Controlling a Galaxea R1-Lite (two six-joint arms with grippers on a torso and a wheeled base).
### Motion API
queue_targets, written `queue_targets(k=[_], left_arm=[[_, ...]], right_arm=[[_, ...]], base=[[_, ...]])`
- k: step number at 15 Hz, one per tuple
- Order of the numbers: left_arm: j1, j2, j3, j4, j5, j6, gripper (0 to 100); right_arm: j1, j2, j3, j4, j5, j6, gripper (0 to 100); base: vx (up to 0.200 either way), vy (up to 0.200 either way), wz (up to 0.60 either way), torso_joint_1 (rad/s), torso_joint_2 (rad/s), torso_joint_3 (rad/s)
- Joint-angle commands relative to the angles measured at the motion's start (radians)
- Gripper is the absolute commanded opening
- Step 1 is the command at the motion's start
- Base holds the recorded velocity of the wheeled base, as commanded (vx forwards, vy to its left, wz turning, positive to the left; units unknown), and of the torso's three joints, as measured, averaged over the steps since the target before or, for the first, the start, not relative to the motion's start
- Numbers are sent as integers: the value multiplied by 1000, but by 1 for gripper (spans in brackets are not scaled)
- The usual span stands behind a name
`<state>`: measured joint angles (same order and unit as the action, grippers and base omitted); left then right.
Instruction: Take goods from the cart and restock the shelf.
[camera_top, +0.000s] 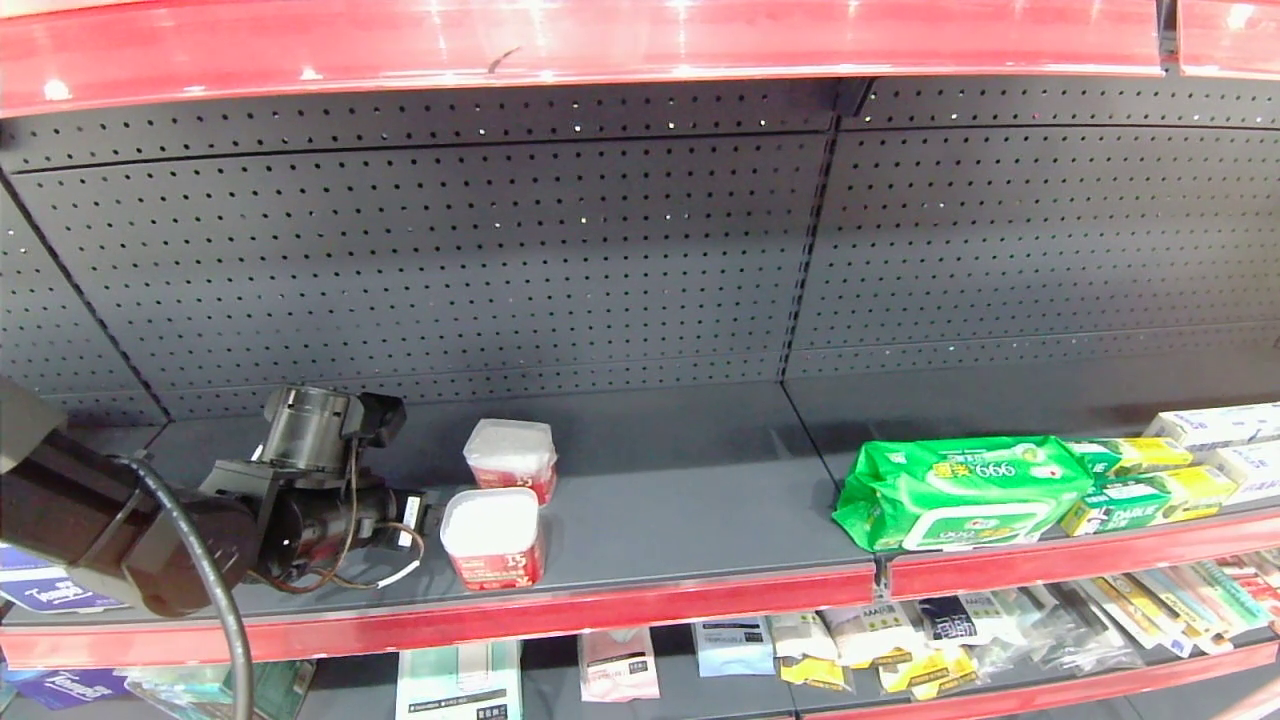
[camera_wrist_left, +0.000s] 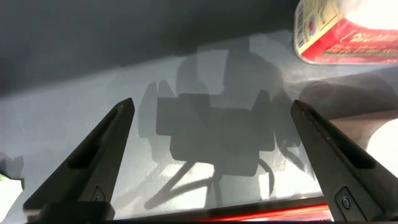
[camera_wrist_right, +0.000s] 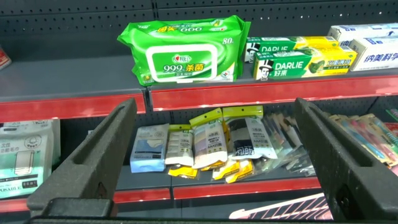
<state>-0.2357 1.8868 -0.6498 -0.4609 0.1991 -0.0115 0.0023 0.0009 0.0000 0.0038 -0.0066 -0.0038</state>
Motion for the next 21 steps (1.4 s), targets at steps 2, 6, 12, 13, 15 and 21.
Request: queue_targets(k=[2,6,12,13,15,21], left_arm=[[29,-61,10,-21,8,10,100],[161,-483,177,-10,-109,171,100],[213,-1384,410,383,-342,174,100],[211,-1482,409,472,-382,174,100],[210,-1695,438,600,-477,87,100],[234,-1887,590,528,-267,-65,100]], right_arm=[[1,1,0,1,0,-1,100],[1,1,0,-1,-1,-1,100],[1,1,0,-1,0,-1,100],[1,1,0,-1,-1,-1,100],[1,1,0,1,-1,-1,100],[1,1,0,1,-1,-1,100]], base=[[0,0,0,0,0,0],[0,0,0,0,0,0],[0,0,0,0,0,0],[0,0,0,0,0,0],[0,0,0,0,0,0],[0,0,0,0,0,0]])
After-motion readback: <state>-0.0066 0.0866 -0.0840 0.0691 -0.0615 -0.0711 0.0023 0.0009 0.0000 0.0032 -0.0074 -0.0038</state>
